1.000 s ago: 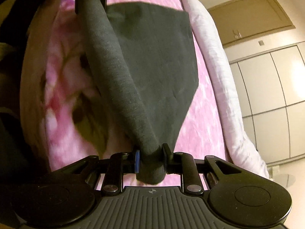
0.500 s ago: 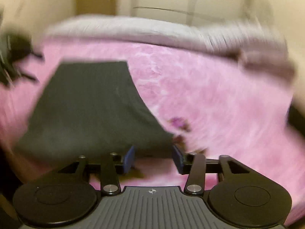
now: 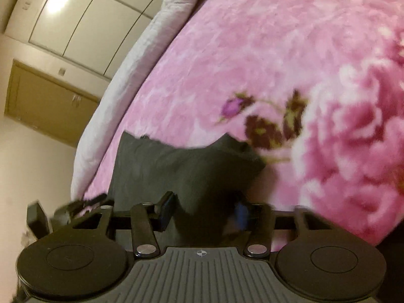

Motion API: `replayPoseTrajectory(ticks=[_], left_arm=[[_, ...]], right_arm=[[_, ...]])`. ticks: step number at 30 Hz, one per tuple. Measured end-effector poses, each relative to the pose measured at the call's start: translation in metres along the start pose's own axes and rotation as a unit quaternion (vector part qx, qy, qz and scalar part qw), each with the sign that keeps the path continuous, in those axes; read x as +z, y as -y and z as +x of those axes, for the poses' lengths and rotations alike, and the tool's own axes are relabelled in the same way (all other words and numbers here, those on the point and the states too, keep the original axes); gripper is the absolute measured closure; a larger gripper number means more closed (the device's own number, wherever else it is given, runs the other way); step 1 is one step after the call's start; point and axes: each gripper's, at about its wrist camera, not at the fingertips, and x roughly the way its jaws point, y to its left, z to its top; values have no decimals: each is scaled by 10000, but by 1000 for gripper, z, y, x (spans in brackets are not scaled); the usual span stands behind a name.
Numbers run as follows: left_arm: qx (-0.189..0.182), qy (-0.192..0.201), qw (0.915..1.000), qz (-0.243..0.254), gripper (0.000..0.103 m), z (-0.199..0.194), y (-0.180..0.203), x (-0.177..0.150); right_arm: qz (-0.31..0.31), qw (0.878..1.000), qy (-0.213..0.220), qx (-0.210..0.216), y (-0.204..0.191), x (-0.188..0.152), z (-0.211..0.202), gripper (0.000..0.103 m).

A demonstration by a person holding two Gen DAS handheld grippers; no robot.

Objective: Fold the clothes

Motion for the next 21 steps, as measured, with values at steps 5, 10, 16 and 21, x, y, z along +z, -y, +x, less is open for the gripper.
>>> replayPoseTrajectory(ticks=[5,10,16,21], left_arm=[[-259,-22,9992,-307,74,-17,4,3],[-301,-69,9992,-244,74,-17,32,12],[-163,-121,9997,-159,68,-24,31,13],[-163,310,9994,64,68,-52,40,17]], right_arm=[[-231,9996,83,166,-3,50,2,87],[-1167,9930,110,-145,-21,124,22,87],[-2081,9718,-39,-1104,-37,105,21,72],[-3559,9226,289,-1458,-81,11,-29,71]])
